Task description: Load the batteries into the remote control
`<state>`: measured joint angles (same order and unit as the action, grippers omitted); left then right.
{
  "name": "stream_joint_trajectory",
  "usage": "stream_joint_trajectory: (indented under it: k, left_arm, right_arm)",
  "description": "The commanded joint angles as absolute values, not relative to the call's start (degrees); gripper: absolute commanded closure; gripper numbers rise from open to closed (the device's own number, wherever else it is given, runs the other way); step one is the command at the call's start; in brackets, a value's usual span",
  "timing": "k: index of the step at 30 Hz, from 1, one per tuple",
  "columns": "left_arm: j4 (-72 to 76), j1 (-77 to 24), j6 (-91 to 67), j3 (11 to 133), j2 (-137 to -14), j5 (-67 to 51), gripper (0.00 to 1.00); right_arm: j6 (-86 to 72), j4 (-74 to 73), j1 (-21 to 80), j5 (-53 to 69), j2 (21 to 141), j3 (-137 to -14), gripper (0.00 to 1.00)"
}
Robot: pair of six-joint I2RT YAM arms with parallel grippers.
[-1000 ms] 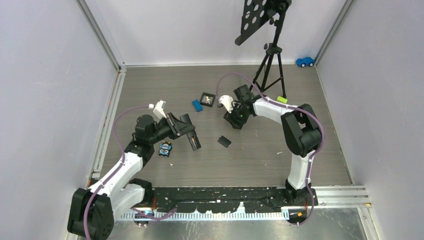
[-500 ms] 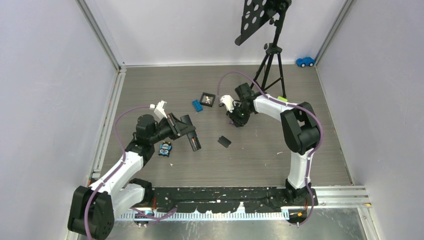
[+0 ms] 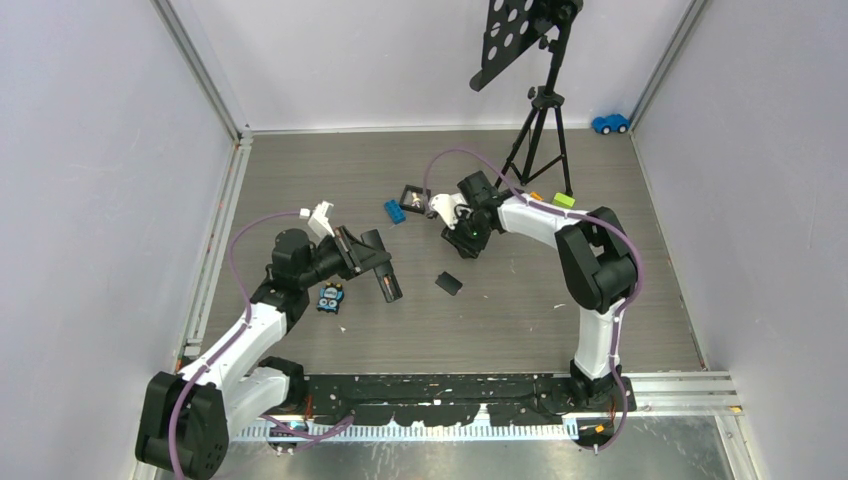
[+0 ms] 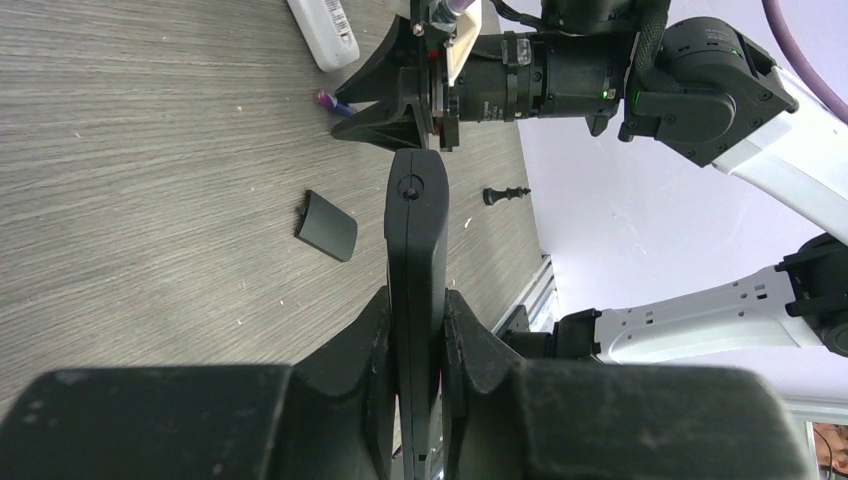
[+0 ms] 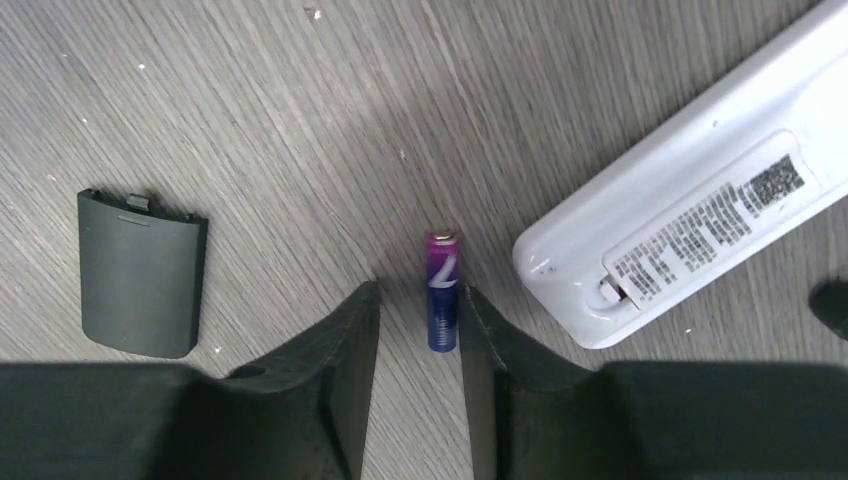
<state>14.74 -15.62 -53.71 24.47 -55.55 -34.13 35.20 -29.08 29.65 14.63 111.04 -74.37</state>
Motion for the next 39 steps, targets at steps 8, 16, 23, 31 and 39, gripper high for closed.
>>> stream_joint_trajectory:
  k: [8,16,23,31,39]
  left_arm:
    - [17.6,-15.3,-53.8,26.0,-56.0,-35.2,1.00]
    - [26.5,-16.2,-58.3,24.9,-61.7,-35.6,1.00]
    - [39.1,-18.1,-64.0,23.6,-68.3,-35.9,1.00]
    - [45.3,-18.8,-66.4,21.6,-69.4,-35.0,1.00]
    - [45.2,-18.8,-67.8,20.0,-66.3,-33.4,1.00]
  right_arm:
    - [31.3,-28.4,30.8,8.9,109.3,-74.6,0.94]
    - [13.1,-20.4,34.5,8.0,97.2,-70.2,0.99]
    - [-12.1,-14.8,42.0,5.5,85.9,-65.3,1.00]
    - [-26.2,-15.1,47.9,8.8,79.5,-63.8,1.00]
    - [-21.8,-25.6,54.4,5.0,82.6,-70.8,0.99]
